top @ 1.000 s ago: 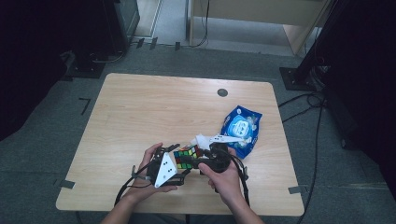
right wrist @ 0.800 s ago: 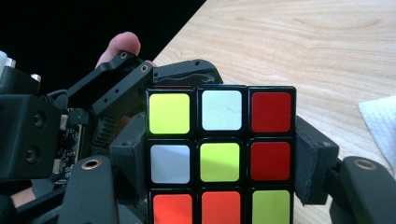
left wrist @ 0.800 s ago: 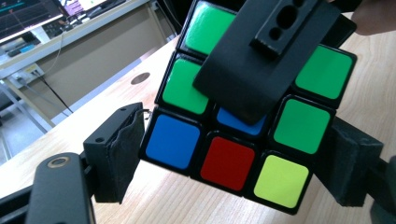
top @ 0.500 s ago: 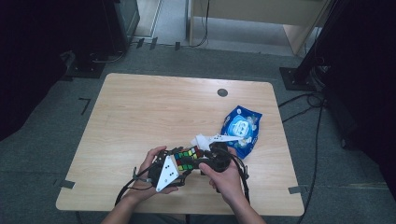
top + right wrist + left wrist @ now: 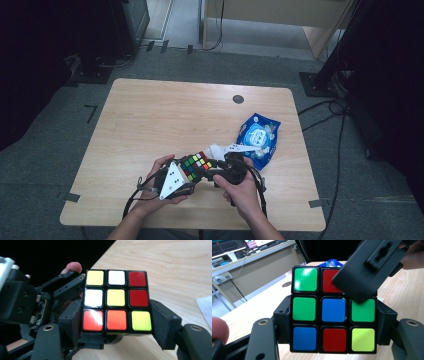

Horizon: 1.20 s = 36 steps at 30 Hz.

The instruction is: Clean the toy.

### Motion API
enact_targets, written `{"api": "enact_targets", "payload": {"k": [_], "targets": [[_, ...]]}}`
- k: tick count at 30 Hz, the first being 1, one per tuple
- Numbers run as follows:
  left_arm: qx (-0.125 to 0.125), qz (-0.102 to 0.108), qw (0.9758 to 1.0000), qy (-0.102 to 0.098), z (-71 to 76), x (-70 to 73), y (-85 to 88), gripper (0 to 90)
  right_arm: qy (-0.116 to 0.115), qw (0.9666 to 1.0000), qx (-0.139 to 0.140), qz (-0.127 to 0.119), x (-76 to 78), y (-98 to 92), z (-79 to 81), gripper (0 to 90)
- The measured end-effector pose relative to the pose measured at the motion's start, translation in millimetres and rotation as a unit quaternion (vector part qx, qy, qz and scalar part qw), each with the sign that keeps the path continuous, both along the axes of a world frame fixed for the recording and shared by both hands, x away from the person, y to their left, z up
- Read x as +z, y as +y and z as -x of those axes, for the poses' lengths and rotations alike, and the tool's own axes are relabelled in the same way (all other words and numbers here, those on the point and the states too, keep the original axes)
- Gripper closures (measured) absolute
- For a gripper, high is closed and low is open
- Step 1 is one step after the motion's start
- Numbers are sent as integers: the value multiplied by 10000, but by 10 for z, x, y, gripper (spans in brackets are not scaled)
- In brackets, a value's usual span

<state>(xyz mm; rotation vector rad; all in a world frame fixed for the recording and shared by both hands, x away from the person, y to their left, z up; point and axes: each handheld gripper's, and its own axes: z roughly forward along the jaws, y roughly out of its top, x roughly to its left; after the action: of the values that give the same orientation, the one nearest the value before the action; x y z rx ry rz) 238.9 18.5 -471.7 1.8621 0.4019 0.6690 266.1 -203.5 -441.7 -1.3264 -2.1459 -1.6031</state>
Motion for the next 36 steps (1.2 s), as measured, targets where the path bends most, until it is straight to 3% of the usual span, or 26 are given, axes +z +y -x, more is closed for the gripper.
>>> {"api": "enact_targets", "payload": {"k": [6, 8, 10, 11, 12, 14, 15, 16, 17, 20, 23, 26, 31, 33, 34, 36], "targets": [[213, 89, 9997, 91, -72, 5, 98, 340, -390, 9990, -91, -191, 82, -93, 13, 365], [329, 157, 9991, 194, -116, 4, 169, 340, -542, 9978, -253, -282, 116, -166, 10, 373], [433, 310, 9981, 306, -159, 18, 246, 340, -574, 9973, -431, -120, 75, -243, -30, 381], [454, 346, 9978, 327, -170, 24, 267, 340, -643, 9963, -554, 122, 33, -253, -43, 386], [472, 372, 9976, 345, -177, 28, 281, 340, -797, 9930, -718, 502, -22, -253, -53, 392], [495, 374, 9975, 349, -180, 30, 293, 340, -1148, 9793, -923, 1390, -159, -232, -78, 434], [495, 374, 9975, 349, -180, 30, 293, 340, -1148, 9793, -923, 1390, -159, -232, -78, 434], [495, 362, 9975, 350, -180, 28, 292, 340, -1324, 9676, -934, 1935, -312, -208, -100, 488], [495, 362, 9975, 350, -180, 28, 292, 340, -1324, 9676, -934, 1935, -312, -208, -100, 488], [463, 334, 9977, 364, -180, 13, 272, 340, -1198, 9598, -904, 2371, -541, -190, -161, 512], [445, 306, 9979, 372, -179, 6, 266, 340, -1016, 9579, -877, 2537, -650, -197, -204, 527], [435, 294, 9979, 367, -173, 8, 263, 340, -976, 9539, -903, 2691, -734, -211, -224, 557], [410, 306, 9979, 405, -169, -2, 247, 339, -1162, 9489, -953, 2775, -764, -242, -217, 693], [402, 292, 9979, 415, -166, -7, 238, 340, -1165, 9485, -990, 2773, -768, -254, -215, 746], [379, 275, 9980, 418, -159, -16, 219, 340, -1184, 9486, -1044, 2741, -776, -297, -226, 846], [357, 253, 9982, 419, -153, -20, 207, 340, -1122, 9519, -1051, 2650, -777, -341, -237, 884]]}}
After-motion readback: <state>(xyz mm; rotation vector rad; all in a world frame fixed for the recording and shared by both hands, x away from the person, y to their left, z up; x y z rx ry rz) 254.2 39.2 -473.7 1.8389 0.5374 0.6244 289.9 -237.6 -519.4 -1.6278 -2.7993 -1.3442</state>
